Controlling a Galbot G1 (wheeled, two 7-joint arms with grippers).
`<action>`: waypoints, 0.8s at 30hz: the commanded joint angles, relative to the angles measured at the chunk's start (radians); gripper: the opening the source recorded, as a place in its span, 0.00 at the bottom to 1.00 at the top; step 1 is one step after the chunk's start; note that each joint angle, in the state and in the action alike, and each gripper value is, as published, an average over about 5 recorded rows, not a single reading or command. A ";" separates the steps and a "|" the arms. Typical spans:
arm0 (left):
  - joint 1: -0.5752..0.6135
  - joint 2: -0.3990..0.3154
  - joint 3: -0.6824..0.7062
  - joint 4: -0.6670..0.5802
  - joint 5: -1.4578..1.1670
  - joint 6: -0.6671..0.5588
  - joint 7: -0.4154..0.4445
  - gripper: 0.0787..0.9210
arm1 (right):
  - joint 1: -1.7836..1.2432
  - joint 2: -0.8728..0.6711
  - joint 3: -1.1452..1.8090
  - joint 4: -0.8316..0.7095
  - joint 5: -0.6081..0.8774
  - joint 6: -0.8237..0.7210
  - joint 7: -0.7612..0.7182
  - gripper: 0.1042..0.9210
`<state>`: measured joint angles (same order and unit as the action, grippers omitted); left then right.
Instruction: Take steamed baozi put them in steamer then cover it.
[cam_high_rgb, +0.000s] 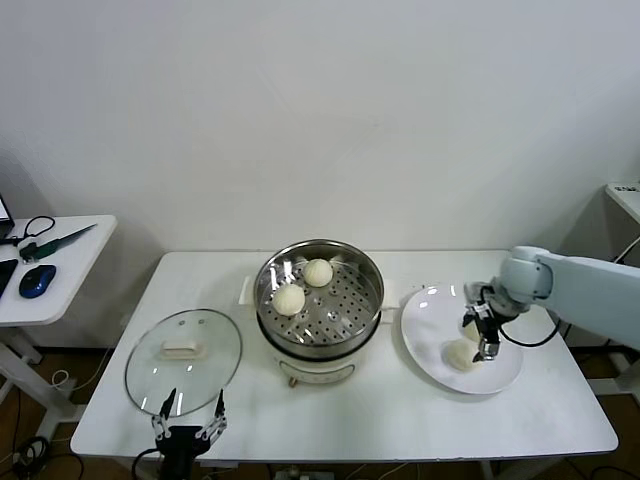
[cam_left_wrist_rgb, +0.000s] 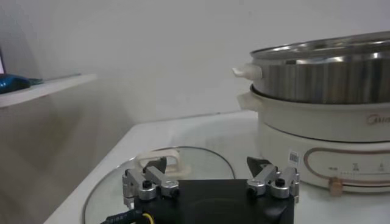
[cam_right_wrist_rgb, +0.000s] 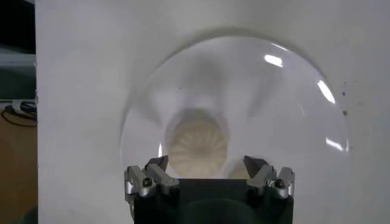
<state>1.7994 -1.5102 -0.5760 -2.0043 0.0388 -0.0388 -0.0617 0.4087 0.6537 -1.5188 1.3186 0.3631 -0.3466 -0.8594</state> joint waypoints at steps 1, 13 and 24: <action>0.001 0.000 0.001 0.001 0.001 0.000 0.000 0.88 | -0.121 -0.008 0.088 -0.025 -0.032 -0.014 0.026 0.88; 0.005 0.000 0.000 -0.001 0.003 -0.002 -0.002 0.88 | -0.145 -0.005 0.134 -0.024 -0.041 -0.029 0.044 0.74; 0.009 -0.002 0.000 -0.007 0.005 -0.003 -0.004 0.88 | 0.319 0.065 -0.103 -0.023 -0.074 0.238 -0.107 0.65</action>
<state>1.8080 -1.5122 -0.5757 -2.0117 0.0438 -0.0414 -0.0653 0.4016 0.6598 -1.4668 1.3012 0.3145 -0.3054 -0.8714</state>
